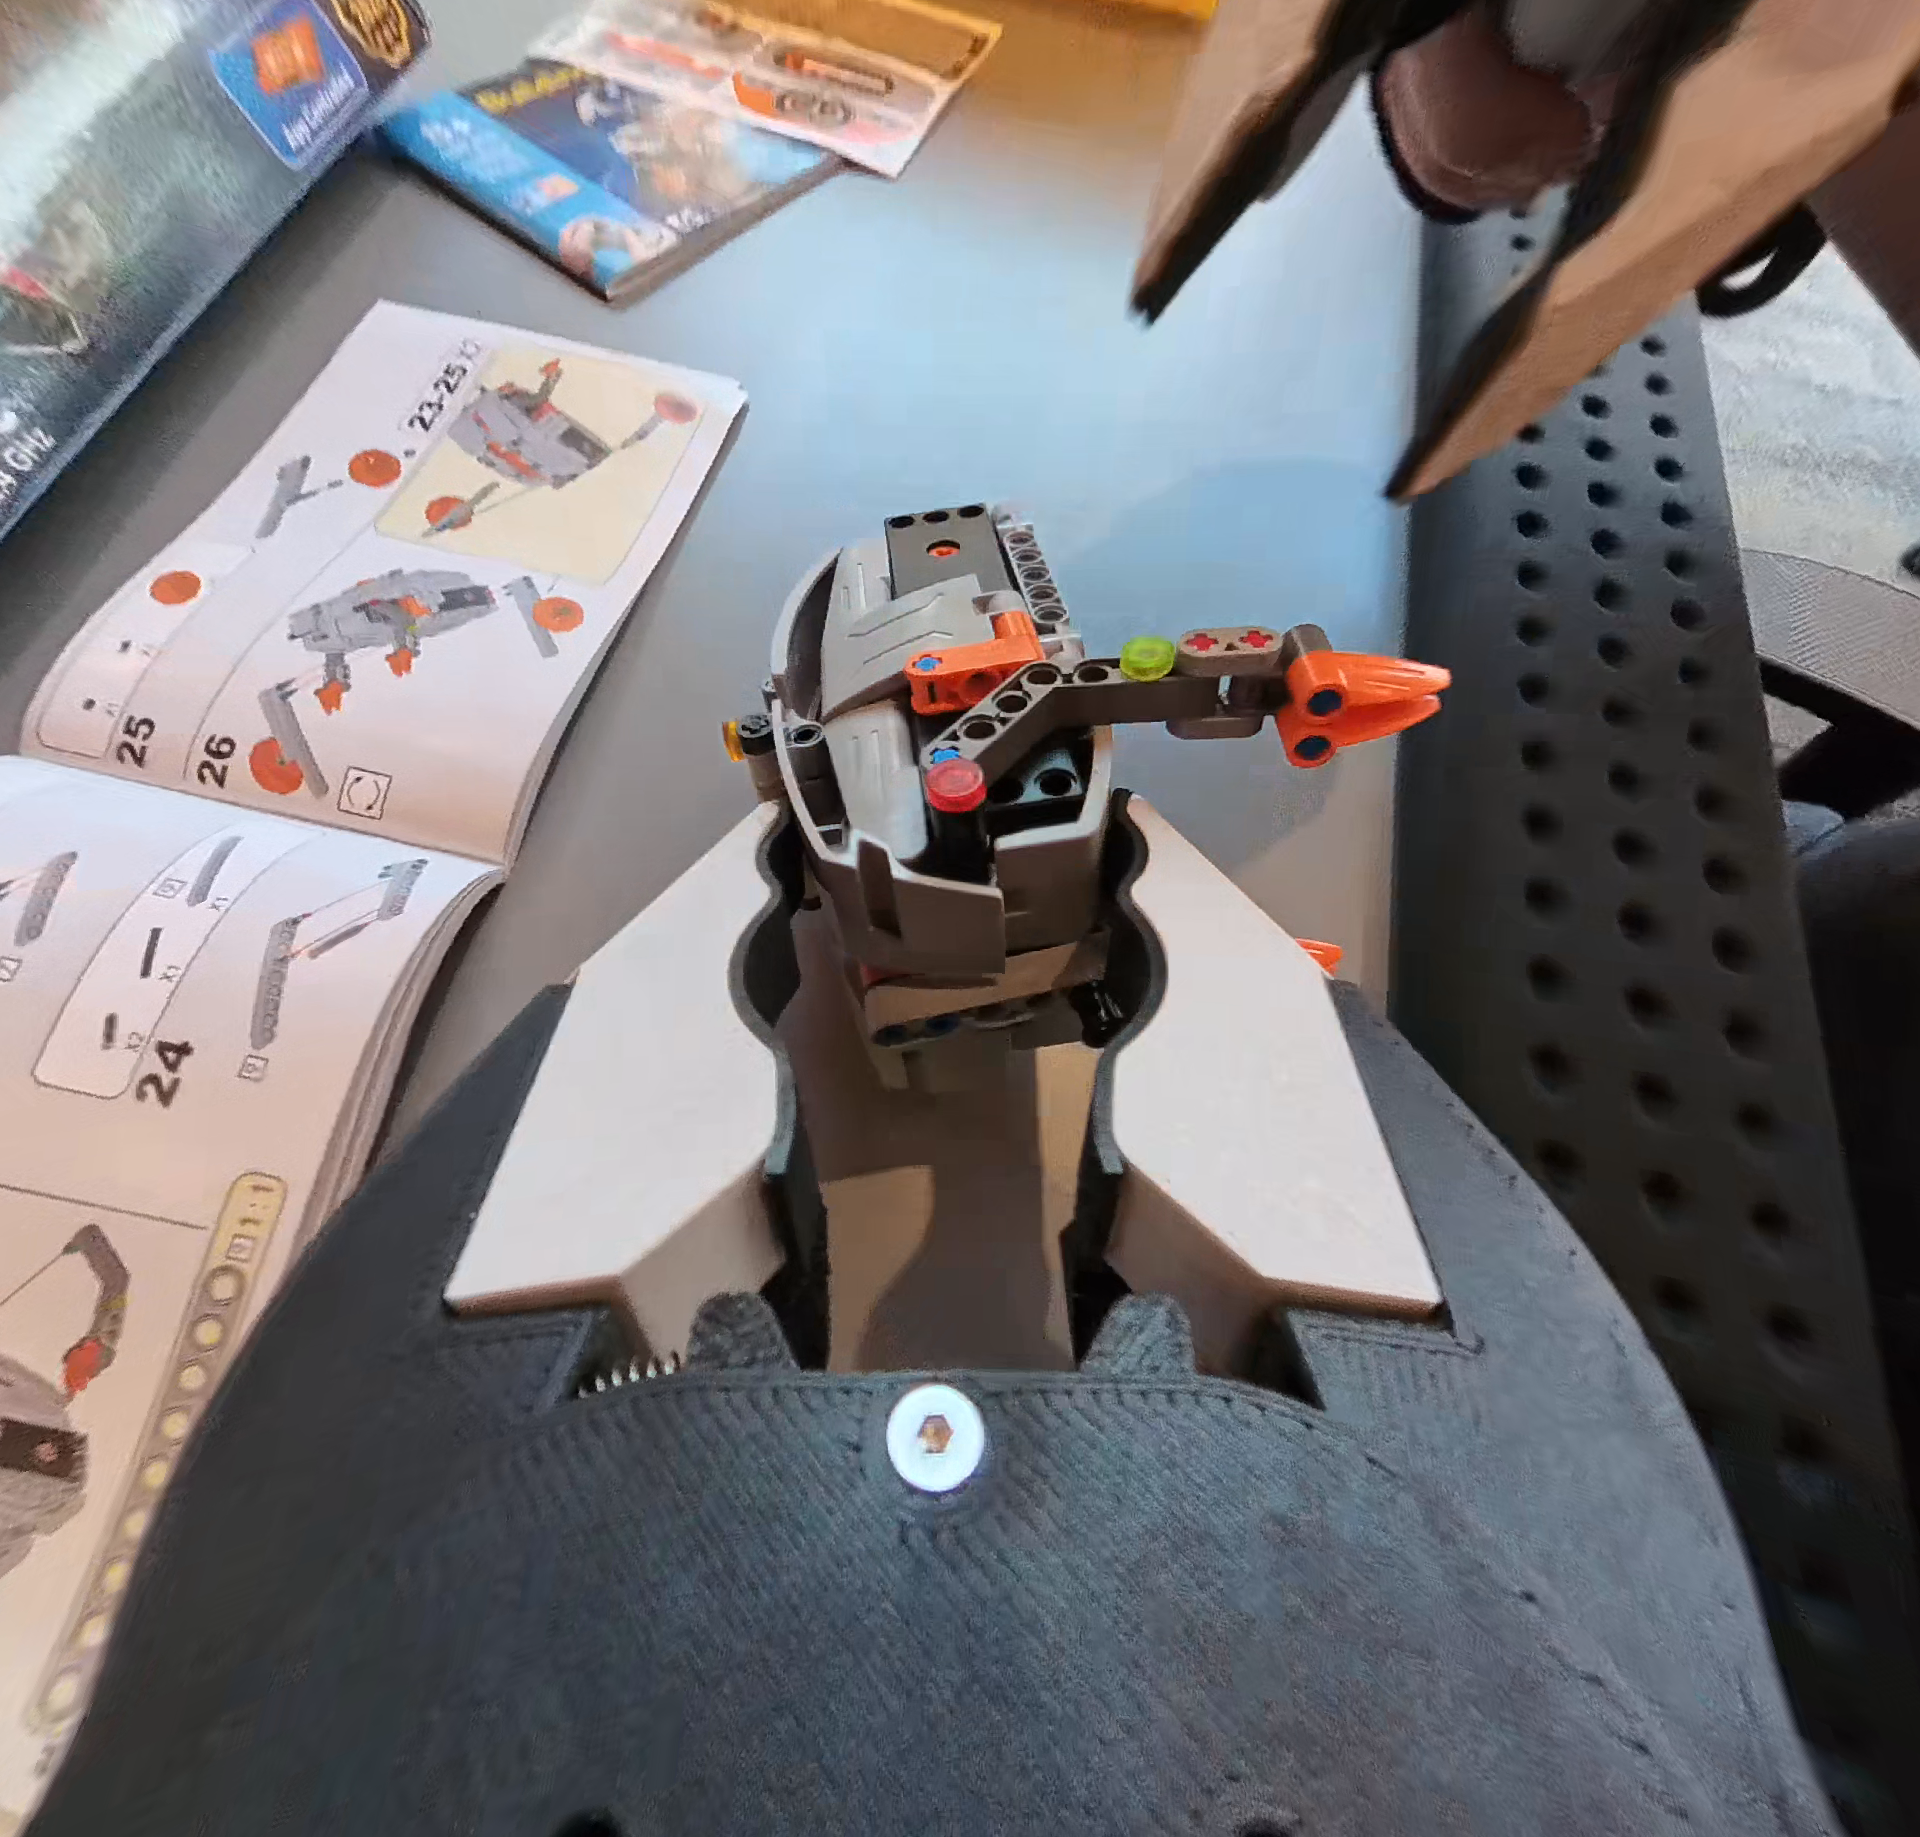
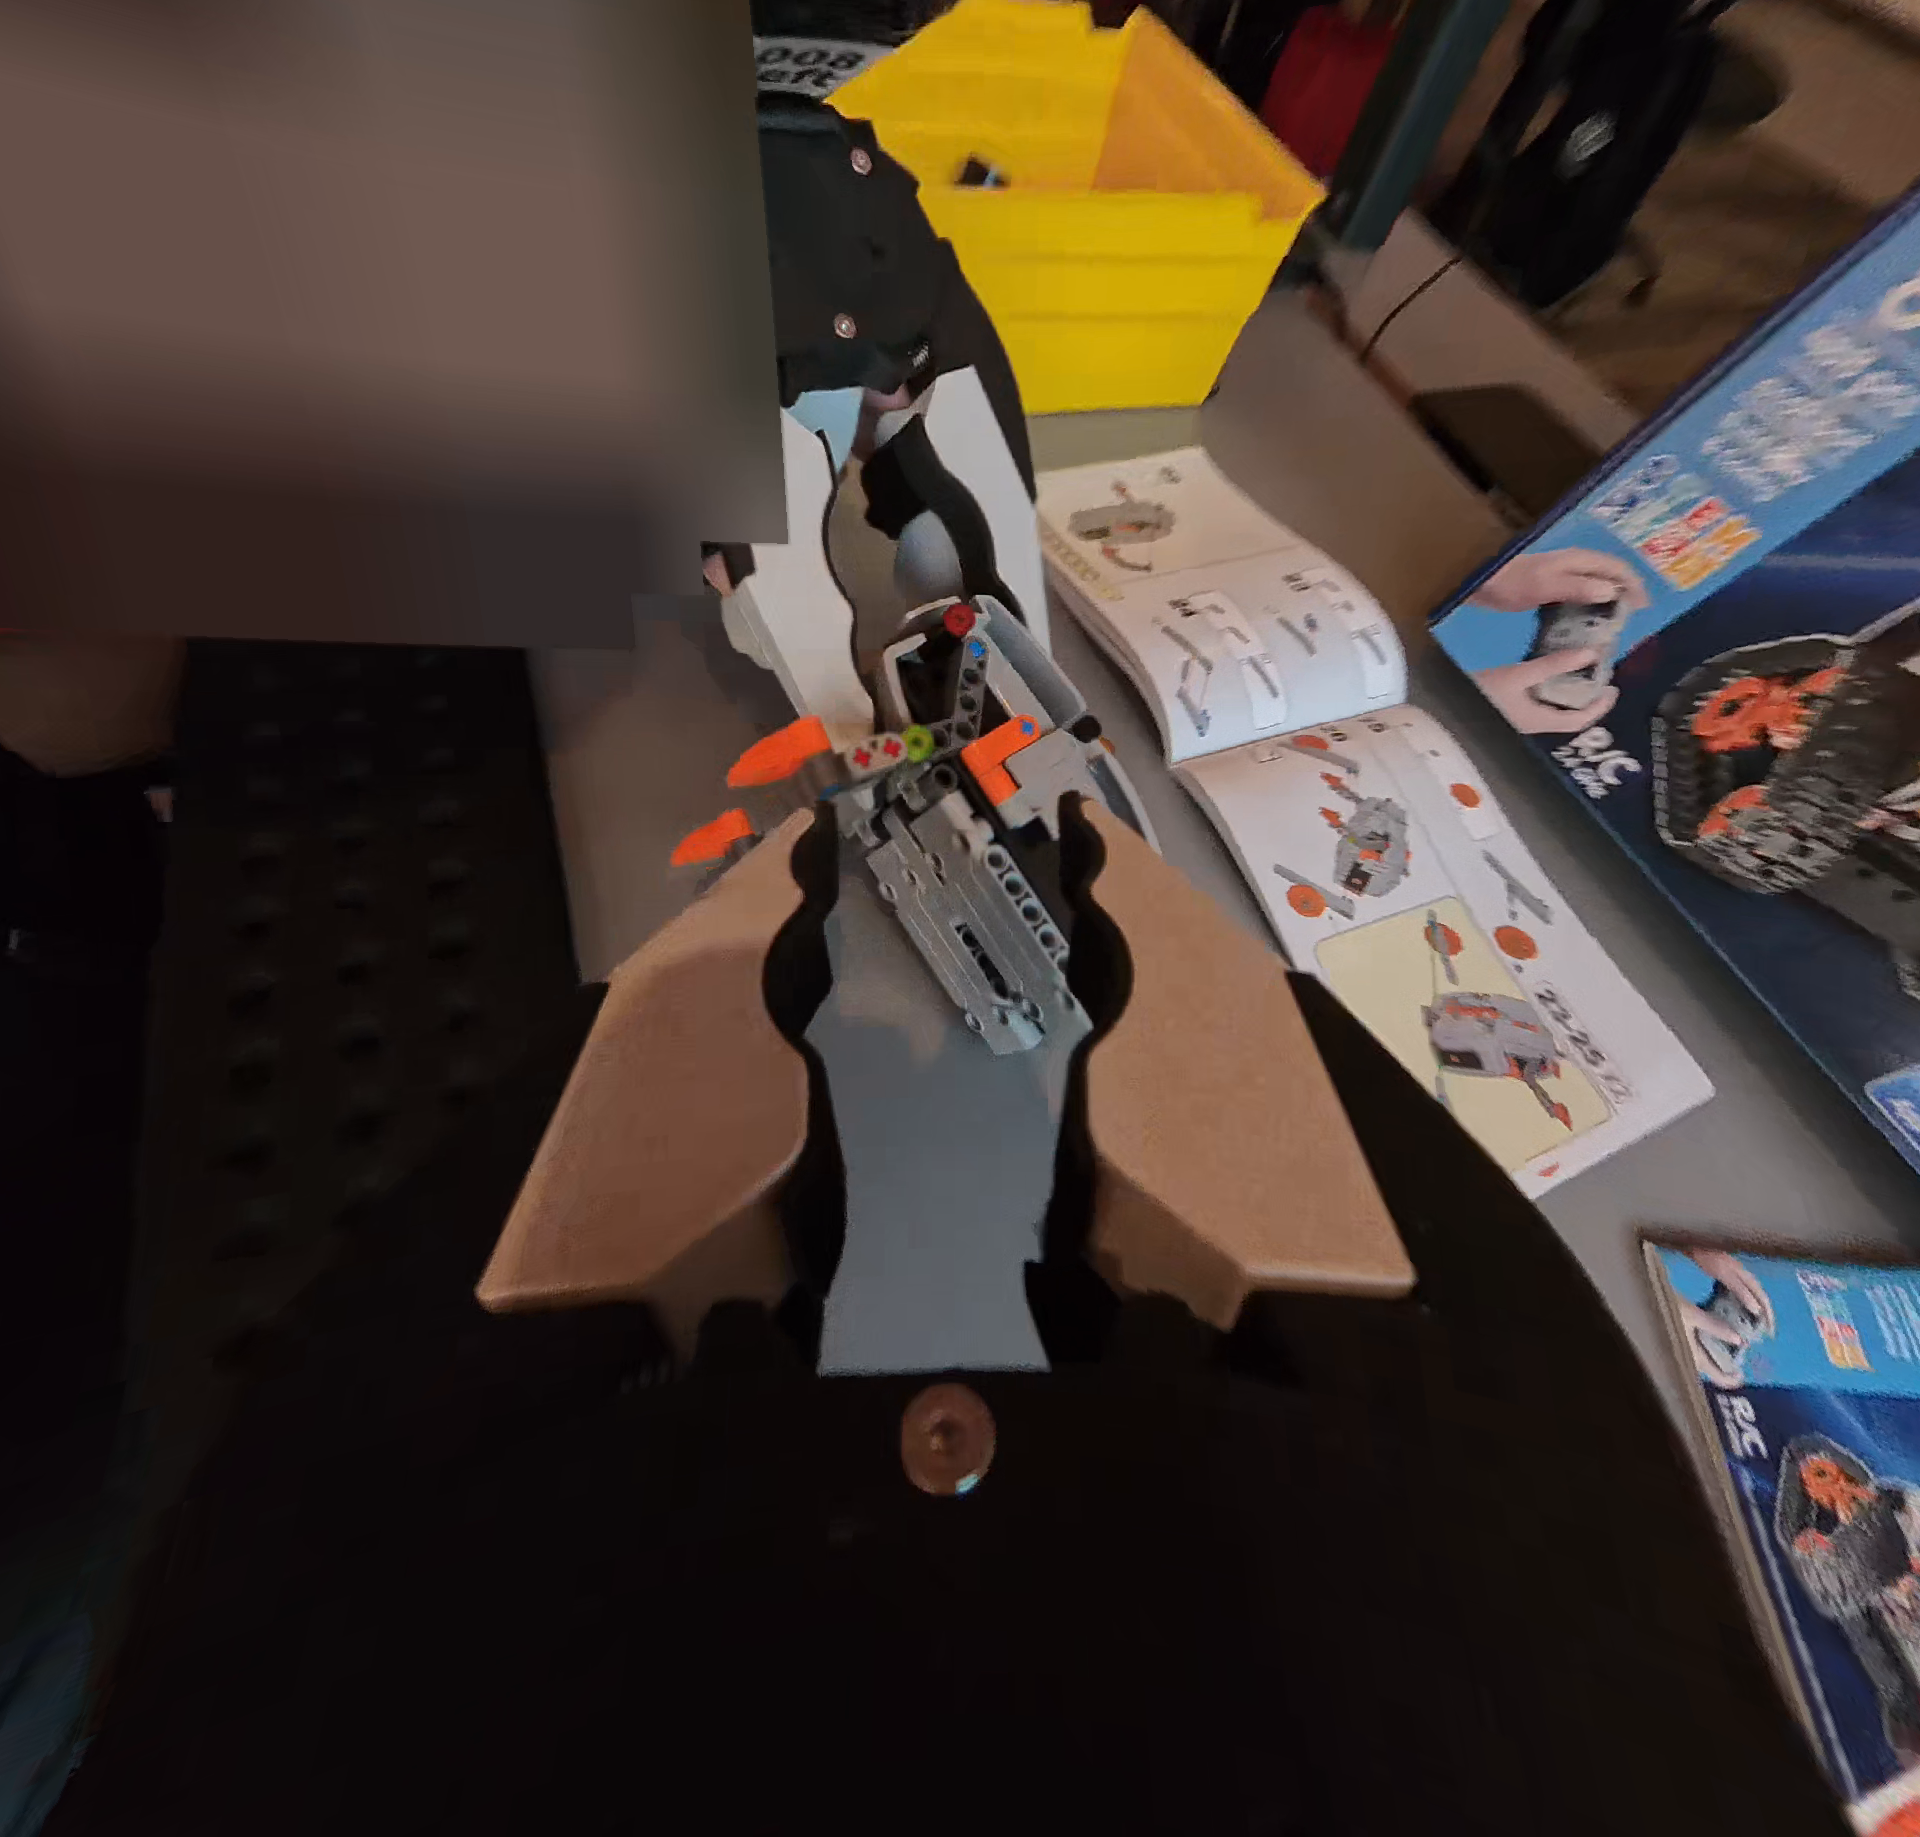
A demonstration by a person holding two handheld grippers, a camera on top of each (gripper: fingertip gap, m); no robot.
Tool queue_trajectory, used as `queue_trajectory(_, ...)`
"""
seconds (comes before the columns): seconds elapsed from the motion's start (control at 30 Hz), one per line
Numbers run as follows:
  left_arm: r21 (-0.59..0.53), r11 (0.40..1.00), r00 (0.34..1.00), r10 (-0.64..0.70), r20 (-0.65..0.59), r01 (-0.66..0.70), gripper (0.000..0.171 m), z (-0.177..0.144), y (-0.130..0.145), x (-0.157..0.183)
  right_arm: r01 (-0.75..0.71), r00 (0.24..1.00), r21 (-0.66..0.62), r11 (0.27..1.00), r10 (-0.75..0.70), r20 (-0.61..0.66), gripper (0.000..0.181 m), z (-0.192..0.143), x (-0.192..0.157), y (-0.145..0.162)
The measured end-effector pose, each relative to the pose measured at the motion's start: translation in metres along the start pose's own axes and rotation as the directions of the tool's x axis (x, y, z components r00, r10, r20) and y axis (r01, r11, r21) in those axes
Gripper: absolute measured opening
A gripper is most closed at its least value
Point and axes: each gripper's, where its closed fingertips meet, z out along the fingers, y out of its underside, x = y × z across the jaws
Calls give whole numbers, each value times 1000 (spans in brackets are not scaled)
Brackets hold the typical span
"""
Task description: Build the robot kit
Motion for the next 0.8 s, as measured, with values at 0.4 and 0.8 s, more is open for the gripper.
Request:
queue_trajectory(0.4,-537,831,988,-152,29,143,57,9,-32,-13,231,922,86,969,-190,-337,80,10,-7,1)
queue_trajectory(0.8,-781,510,933,185,-309,-360,57,46,-53,3,-156,987,315,936,160,13,56,-59,22,32)
